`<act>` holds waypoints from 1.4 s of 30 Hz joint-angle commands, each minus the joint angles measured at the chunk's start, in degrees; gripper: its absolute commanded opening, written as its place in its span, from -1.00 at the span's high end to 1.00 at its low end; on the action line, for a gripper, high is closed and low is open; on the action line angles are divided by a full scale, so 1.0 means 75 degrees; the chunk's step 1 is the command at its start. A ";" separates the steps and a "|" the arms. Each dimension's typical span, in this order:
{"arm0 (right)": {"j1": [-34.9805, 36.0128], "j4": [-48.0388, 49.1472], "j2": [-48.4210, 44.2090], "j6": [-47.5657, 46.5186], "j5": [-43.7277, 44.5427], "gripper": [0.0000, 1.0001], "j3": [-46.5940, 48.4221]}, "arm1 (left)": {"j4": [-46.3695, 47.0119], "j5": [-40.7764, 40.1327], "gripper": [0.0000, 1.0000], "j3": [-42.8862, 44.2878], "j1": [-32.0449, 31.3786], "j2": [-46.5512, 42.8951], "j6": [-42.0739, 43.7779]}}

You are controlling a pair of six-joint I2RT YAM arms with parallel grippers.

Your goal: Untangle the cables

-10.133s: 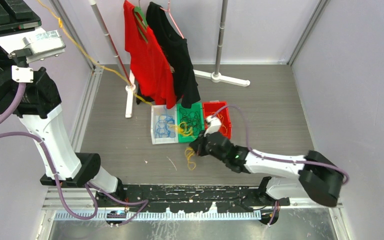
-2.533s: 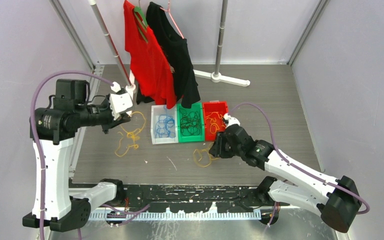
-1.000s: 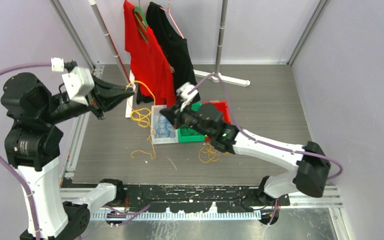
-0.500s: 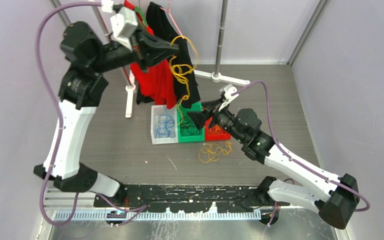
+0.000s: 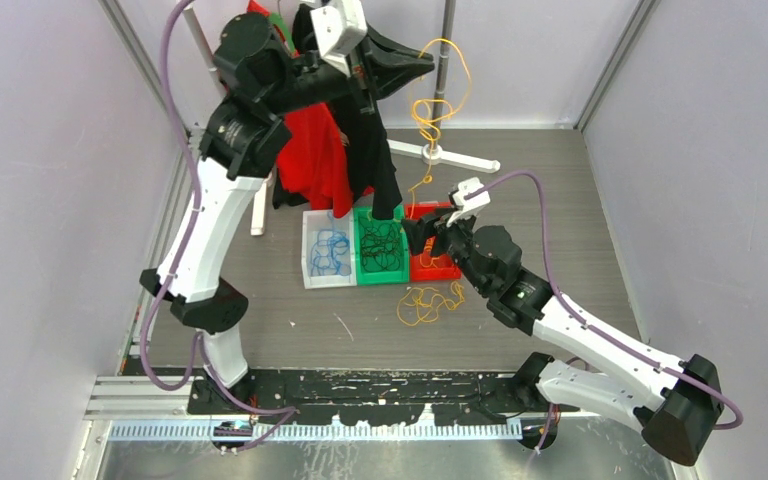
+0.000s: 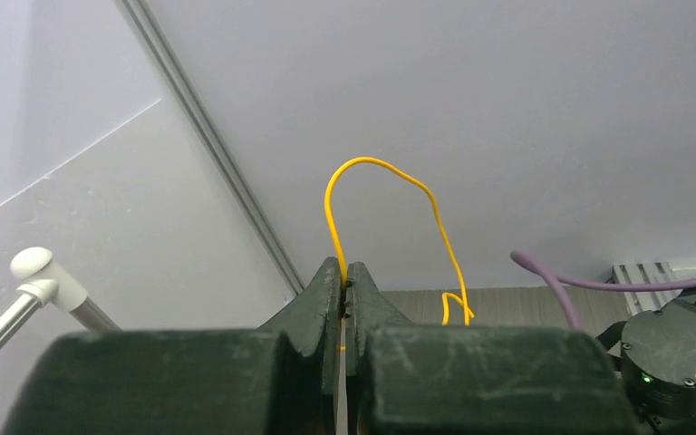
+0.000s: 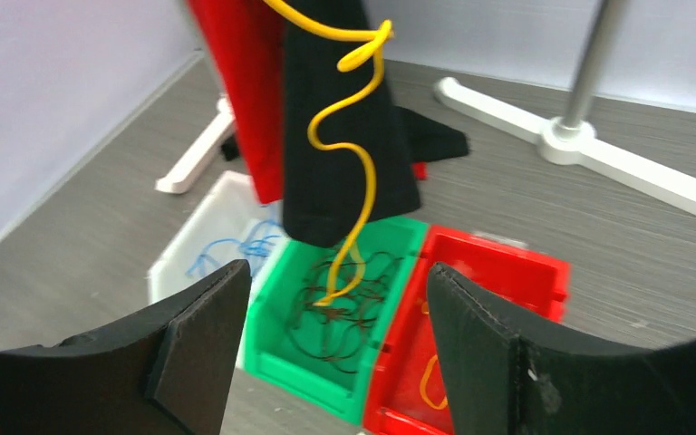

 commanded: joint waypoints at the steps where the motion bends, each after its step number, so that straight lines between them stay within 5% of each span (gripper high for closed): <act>1: -0.0240 0.0146 -0.0086 -0.0328 0.1142 -0.49 0.0382 | 0.0674 -0.0277 1.00 0.0241 -0.0217 0.0315 0.0314; 6: -0.0529 -0.0068 -0.0079 -0.0264 0.1662 -0.43 0.0285 | 0.1197 -0.0365 1.00 0.0149 -0.0366 0.0579 0.0135; 14: -0.1231 0.0878 0.0490 0.0020 0.0826 -0.50 0.0204 | 0.1294 -0.0215 1.00 0.0468 -0.0962 0.0756 0.0168; 21: -0.2184 0.1391 0.1149 0.0106 0.0802 0.36 0.0422 | 0.1201 -0.0584 1.00 -0.0025 -0.1001 0.0443 0.0711; 25: -0.2543 0.0974 0.1270 0.0315 -0.0143 0.51 0.0545 | 0.1139 -0.0738 1.00 -0.0761 -0.0966 0.0098 0.1040; 36: -0.2596 0.0598 0.1216 0.0597 -0.1071 0.38 -0.0263 | 0.1709 -0.1820 1.00 -0.3264 -0.0628 -0.0374 0.1830; 42: -0.2600 0.0407 0.0967 0.1154 -0.0893 0.27 -0.0754 | 0.1842 -0.2267 1.00 -0.3495 -0.0502 -0.0004 0.2006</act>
